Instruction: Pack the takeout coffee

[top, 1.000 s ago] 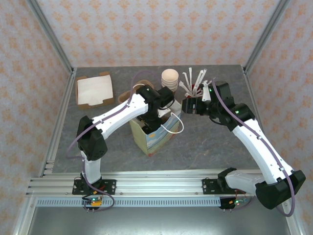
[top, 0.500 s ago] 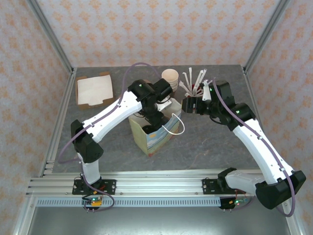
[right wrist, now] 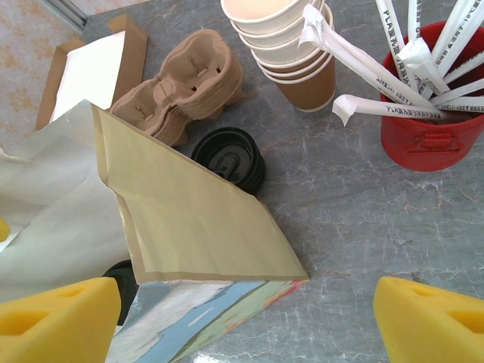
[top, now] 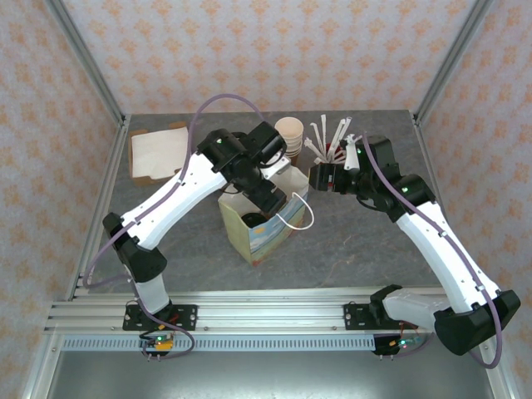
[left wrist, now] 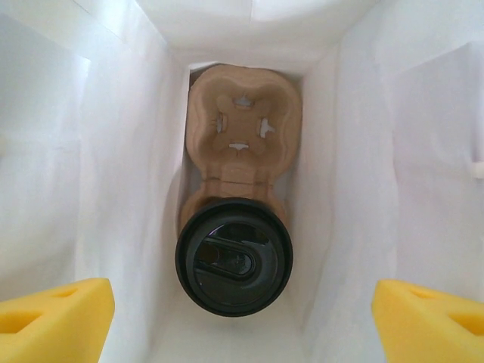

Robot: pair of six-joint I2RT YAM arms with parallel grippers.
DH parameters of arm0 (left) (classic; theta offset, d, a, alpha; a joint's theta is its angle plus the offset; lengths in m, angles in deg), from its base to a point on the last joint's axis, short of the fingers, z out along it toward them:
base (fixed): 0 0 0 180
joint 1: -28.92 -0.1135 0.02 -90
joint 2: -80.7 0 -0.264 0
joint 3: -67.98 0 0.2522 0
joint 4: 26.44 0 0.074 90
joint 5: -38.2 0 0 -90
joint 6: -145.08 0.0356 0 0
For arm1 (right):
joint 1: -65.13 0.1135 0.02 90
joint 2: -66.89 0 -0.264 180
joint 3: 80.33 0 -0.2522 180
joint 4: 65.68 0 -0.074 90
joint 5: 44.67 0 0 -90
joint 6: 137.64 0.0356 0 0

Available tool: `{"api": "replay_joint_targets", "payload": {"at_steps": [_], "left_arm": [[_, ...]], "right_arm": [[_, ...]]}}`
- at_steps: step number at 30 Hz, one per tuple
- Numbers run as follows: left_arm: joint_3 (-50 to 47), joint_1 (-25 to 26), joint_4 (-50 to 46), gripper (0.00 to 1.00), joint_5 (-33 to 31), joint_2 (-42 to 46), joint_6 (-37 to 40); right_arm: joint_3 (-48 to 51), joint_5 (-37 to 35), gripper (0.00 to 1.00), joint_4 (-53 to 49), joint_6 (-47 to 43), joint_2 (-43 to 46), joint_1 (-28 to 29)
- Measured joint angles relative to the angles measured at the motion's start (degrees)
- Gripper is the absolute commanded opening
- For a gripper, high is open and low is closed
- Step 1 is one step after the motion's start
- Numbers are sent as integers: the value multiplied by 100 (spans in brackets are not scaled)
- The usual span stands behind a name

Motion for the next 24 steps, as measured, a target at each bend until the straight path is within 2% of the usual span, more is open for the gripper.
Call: {"api": "replay_joint_targets", "payload": {"at_steps": [8, 14, 18, 21, 24], "left_arm": [[144, -74, 254, 87, -2, 577, -13], [-26, -219, 1250, 87, -400, 1482, -341], [-772, -667, 2094, 87, -896, 2356, -850], [-1325, -1217, 2487, 87, -1143, 2785, -1287], [-1611, -1519, 2673, 87, -1379, 2861, -1593]], "right_arm": [[-61, -70, 87, 0, 17, 9, 0], [-85, -136, 87, 195, 15, 269, 11], [-223, -177, 87, 339, 4, 376, 63], [-439, -601, 88, 343, -63, 232, 85], [-658, -1040, 86, 372, -164, -39, -72]]}}
